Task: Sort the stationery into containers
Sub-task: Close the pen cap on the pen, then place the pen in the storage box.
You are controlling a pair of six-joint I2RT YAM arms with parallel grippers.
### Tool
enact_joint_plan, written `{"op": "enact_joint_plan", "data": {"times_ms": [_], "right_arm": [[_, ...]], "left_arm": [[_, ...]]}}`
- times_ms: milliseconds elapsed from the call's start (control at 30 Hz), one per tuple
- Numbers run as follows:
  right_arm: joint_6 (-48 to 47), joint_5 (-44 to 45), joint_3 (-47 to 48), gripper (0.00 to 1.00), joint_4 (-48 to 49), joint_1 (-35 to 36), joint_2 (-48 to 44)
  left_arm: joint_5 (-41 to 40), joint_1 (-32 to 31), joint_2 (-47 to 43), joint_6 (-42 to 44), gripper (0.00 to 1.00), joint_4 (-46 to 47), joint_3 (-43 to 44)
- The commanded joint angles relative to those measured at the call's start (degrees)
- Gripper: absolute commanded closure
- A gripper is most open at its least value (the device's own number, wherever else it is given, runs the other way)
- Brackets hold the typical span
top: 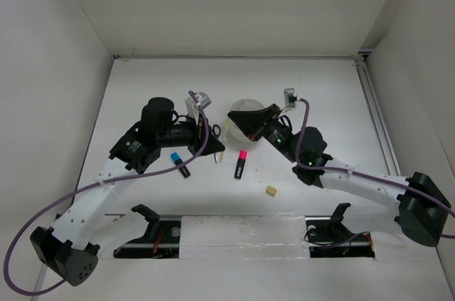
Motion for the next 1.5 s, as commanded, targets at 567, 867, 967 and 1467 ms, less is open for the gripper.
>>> {"op": "enact_joint_plan", "data": {"times_ms": [567, 867, 967, 1467], "right_arm": [[-3.03, -5.77, 1.05, 0.59, -12.09, 4.72, -3.38], [-4.69, -3.05, -1.66, 0.36, -15.77, 1.3, -14.42], [-7.15, 1.51, -1.68, 0.34, -25.33, -0.2, -24.43], [-12.96, 22.8, 10.01, 0.26, -68.59, -1.78, -46.79]], "left_arm": [[-2.52, 0.95, -3.54, 4.04, 1.0, 14.03, 0.86], [-11.65, -1.96, -1.09, 5.71, 1.0, 14.55, -0.28], [-14.9, -1.96, 3.65, 6.41, 1.0, 17.18, 1.38], [-30.99, -12.94, 31.42, 6.08, 1.0, 31.59, 13.17]]}}
